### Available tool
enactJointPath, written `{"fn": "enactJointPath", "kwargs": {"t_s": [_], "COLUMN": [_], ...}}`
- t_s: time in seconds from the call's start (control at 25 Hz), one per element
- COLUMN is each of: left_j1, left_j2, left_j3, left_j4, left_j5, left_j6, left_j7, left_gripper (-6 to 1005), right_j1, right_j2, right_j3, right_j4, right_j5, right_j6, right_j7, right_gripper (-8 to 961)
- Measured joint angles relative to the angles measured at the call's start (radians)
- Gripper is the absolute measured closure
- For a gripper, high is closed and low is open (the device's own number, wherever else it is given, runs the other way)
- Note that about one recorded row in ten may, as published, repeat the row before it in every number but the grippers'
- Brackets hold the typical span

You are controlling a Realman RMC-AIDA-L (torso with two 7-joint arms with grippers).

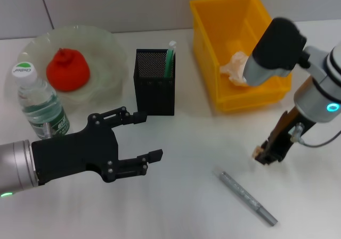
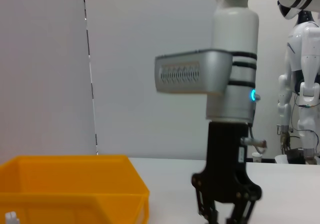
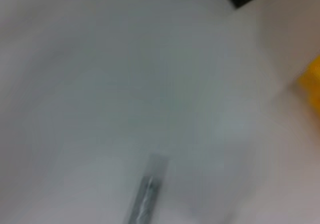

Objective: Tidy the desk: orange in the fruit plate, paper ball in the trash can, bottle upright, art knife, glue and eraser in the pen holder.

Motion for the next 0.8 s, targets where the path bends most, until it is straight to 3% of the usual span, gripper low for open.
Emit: {"fn": "enactJointPath", "kwargs": {"t_s": [0.4,0.8], "left_j1": [-0.007,-0.009], "left_j2": [0.0,-0.002], "left_j3": [0.0,0.0], "left_j4": [0.0,0.0], "left_j5": [0.0,-0.005], "left_j6": [0.0,0.0], "left_j7": [0.0,0.0], "left_gripper": [215,214], "right_j1": [-0.103,-0.23], "right_j2": [-0.001,0.0], "right_j3": [0.083,0.186], "right_j4": [-0.155,-0.207], "right_j5": [0.061,0.342], "right_j6": [0.148,0.367], "right_j7": [-0.055,-0.239], "right_gripper": [683,673]}}
